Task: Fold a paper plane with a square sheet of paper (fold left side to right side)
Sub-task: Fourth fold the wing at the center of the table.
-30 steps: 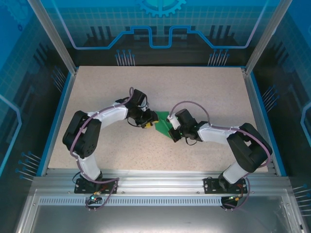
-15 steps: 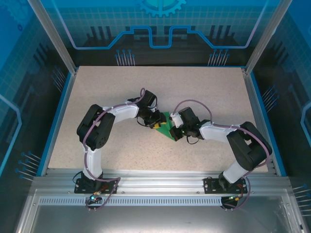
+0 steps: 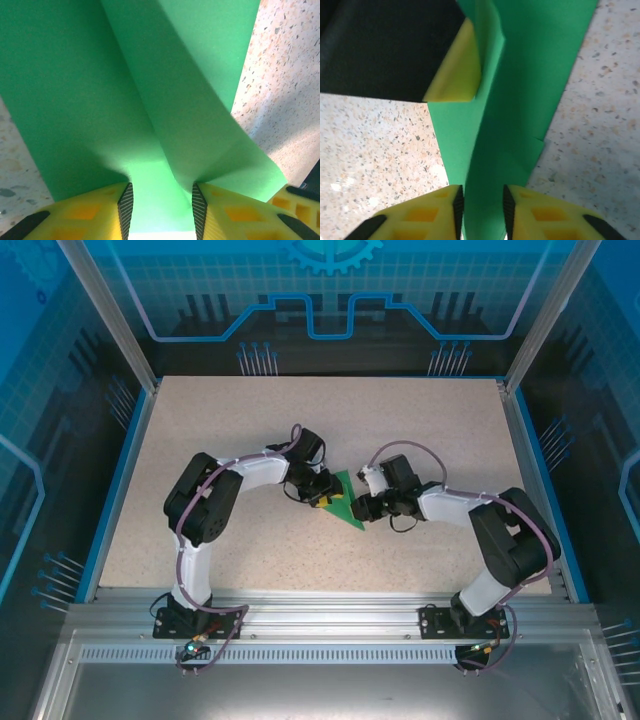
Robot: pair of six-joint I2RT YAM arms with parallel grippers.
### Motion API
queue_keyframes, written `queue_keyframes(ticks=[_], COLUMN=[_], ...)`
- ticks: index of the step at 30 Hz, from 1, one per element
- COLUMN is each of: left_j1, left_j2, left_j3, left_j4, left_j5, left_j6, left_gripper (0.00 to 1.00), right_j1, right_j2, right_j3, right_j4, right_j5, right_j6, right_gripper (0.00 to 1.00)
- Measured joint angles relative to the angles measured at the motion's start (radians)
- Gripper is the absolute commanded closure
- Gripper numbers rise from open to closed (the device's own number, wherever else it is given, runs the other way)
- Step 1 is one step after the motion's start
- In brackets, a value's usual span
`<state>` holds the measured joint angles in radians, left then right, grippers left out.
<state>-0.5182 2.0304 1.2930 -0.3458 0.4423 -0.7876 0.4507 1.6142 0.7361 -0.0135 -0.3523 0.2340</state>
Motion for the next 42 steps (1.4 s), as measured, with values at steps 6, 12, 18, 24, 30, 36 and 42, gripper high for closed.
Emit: queue_keyframes(ticks=[6,12,18,24,30,36,42], left_j1=[-0.002,-0.002,-0.002,-0.002,-0.002,-0.002,-0.002], left_j2=[0.005,0.008,0.009,0.01,0.01,0.01,0.01], left_j3=[0.009,0.01,0.013,0.013,0.013,0.013,0.013], left_j4=[0.001,0.0,0.0,-0.005,-0.005,-0.005,-0.005], left_j5=[0.0,0.0,0.0,0.0,0.0,0.0,0.0], left_j6=[0.0,0.0,0.0,0.0,0.0,0.0,0.0], left_gripper=[0.6,0.6,0.6,0.6,0.6,0.6,0.6], right_j1=[-0.06,-0.093,-0.101,-0.101,-0.101,-0.101,-0.101], right_j2=[0.006,0.096,0.163,0.19,0.225,0.229,0.251], right_j3=[0.072,0.174,0.192,0.209,0.22,0.232,0.253], right_j4=[-0.015,-0.014,-0.022,-0.03,-0.053,-0.073,-0.094], right_j5=[-0.117,-0.207,-0.244,-0.262,-0.257,-0.247,-0.231], right_j6=[0.033,0.068,0.088,0.091,0.091,0.087,0.087], right_gripper=[0.6,0.61,0.64,0.77,0.91,0.96,0.95])
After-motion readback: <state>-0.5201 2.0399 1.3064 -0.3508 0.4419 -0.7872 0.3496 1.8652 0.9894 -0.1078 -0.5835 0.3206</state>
